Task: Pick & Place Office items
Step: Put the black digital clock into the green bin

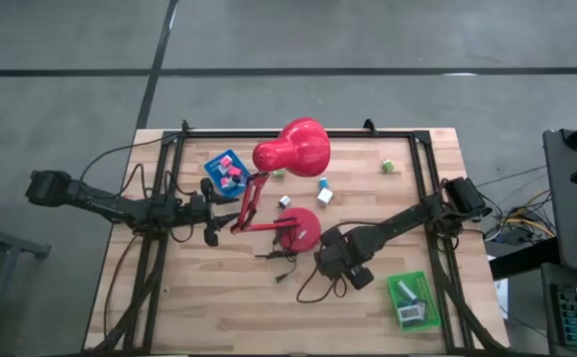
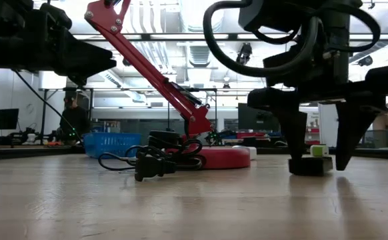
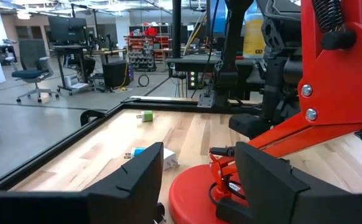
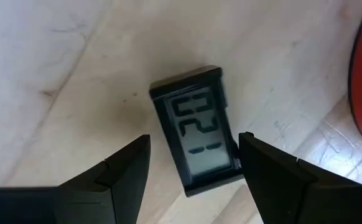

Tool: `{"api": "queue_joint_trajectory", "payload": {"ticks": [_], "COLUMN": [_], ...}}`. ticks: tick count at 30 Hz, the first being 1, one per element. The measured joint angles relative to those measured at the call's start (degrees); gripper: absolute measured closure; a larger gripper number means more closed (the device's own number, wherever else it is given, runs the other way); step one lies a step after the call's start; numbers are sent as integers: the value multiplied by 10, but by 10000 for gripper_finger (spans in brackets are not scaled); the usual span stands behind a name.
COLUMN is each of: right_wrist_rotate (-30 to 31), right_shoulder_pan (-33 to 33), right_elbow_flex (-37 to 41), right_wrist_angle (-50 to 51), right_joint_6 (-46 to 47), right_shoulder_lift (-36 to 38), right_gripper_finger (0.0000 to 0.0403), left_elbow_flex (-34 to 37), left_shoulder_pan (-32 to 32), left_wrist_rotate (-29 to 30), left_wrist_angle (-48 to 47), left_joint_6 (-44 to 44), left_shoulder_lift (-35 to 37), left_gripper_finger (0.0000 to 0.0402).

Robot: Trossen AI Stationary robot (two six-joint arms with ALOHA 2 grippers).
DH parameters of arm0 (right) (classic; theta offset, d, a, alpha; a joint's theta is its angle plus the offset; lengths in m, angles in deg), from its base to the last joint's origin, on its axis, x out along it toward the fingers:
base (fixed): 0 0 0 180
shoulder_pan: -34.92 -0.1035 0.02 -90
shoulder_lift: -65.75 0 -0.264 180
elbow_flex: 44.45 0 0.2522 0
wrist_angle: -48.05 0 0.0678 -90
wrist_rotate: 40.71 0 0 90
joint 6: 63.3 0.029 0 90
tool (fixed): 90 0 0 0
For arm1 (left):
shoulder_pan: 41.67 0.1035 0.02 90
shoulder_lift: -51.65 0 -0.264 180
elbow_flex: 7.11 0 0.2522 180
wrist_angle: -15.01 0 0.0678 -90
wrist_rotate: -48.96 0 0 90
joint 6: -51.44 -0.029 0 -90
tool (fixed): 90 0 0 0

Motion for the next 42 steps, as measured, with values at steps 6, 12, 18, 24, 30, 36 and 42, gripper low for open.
{"api": "queue_joint_trajectory", "payload": {"ticks": [6,12,18,24,30,36,42], "right_wrist_rotate": [-1,-1,0,6,20,27,35], "right_shoulder_pan": [0,0,-2,-10,-28,-42,-56], "right_elbow_flex": [13,35,39,31,31,32,32], "right_wrist_angle": [-28,-60,-63,-69,-73,-73,-74], "right_joint_6": [-2,-1,25,31,31,61,80], "right_shoulder_lift": [0,4,3,2,1,1,1], "right_gripper_finger": [165,169,214,270,270,270,270], "left_elbow_flex": [0,0,0,0,0,3,5], "left_shoulder_pan": [0,0,0,0,0,0,-1], "left_wrist_rotate": [1,1,1,1,2,6,25], "left_wrist_angle": [0,0,0,0,-5,-31,-88], "left_joint_6": [-5,-6,-6,-6,-12,-14,-4], "left_shoulder_lift": [1,2,2,2,2,2,7], "left_gripper_finger": [199,199,199,199,199,199,199]}}
